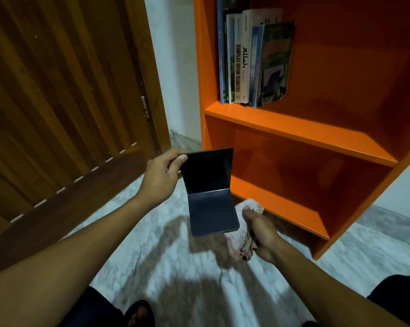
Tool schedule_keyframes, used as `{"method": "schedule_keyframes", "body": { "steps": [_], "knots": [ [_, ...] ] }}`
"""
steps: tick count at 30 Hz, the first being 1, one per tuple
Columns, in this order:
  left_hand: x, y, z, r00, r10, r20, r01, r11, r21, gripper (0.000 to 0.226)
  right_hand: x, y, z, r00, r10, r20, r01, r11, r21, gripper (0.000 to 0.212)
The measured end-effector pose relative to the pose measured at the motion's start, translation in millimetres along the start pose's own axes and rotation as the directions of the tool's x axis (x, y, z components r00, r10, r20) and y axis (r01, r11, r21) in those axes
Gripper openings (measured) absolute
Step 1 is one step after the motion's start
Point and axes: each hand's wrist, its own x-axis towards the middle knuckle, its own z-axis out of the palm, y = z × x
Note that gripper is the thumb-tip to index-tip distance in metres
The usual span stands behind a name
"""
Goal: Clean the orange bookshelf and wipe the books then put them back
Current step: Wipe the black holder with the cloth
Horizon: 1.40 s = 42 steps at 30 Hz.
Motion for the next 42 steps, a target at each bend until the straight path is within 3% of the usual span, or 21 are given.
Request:
{"method": "schedule_keyframes", "body": {
  "steps": [4, 9, 12, 14, 16, 19, 23, 28, 31, 33, 35, 38, 42],
  "knots": [
    [0, -2, -3, 0.992, -0.117, 0.038, 0.122, 0.979, -0.165, 0.021, -17, -11, 13, 0.991, -0.073, 0.115, 0.076, 0.997, -0.025, 0.030],
    [2, -3, -6, 0.981, -0.179, -0.077, 0.166, 0.973, -0.159, 0.025, -24, -7, 31, 0.985, -0.152, 0.084, 0.161, 0.980, -0.117, 0.021],
    [2, 7, 8, 0.948, -0.307, -0.082, 0.294, 0.945, -0.141, 0.078, -23, 3, 50, 0.977, -0.211, -0.018, 0.208, 0.972, -0.107, 0.020],
    [3, 19, 20, 0.907, -0.421, -0.006, 0.401, 0.868, -0.292, 0.114, -26, 14, 63, 0.941, -0.324, -0.096, 0.312, 0.942, -0.123, 0.032],
    [4, 27, 29, 0.881, -0.471, 0.054, 0.446, 0.783, -0.433, 0.126, -34, 22, 73, 0.889, -0.435, -0.142, 0.415, 0.897, -0.153, 0.044],
    [7, 31, 38, 0.847, -0.528, 0.051, 0.459, 0.683, -0.568, 0.107, -45, 28, 77, 0.810, -0.546, -0.213, 0.491, 0.830, -0.263, 0.048],
    [7, 40, 40, 0.823, -0.568, 0.007, 0.414, 0.591, -0.693, 0.039, -41, 29, 75, 0.769, -0.602, -0.215, 0.494, 0.773, -0.398, 0.047],
    [7, 40, 31, 0.827, -0.562, 0.003, 0.408, 0.597, -0.691, 0.035, -24, 26, 58, 0.838, -0.482, -0.257, 0.431, 0.872, -0.232, 0.025],
    [7, 33, 23, 0.822, -0.568, -0.047, 0.392, 0.622, -0.677, 0.023, -24, 4, 45, 0.920, -0.257, -0.294, 0.304, 0.944, 0.126, 0.025],
    [7, 29, 17, 0.822, -0.563, -0.081, 0.381, 0.651, -0.657, 0.016, -22, -16, 38, 0.966, -0.051, -0.254, 0.151, 0.907, 0.393, 0.029],
    [8, 25, 13, 0.825, -0.556, -0.100, 0.380, 0.677, -0.630, 0.012, -17, -34, 32, 0.979, 0.068, -0.191, 0.040, 0.857, 0.513, 0.030],
    [8, 25, 11, 0.837, -0.535, -0.113, 0.386, 0.724, -0.571, 0.013, -15, -59, 34, 0.978, 0.036, -0.203, 0.077, 0.851, 0.519, 0.031],
    [8, 29, 16, 0.876, -0.476, -0.080, 0.375, 0.775, -0.508, 0.012, -35, -86, 52, 0.926, -0.210, -0.315, 0.338, 0.832, 0.439, 0.016]
  ]
}}
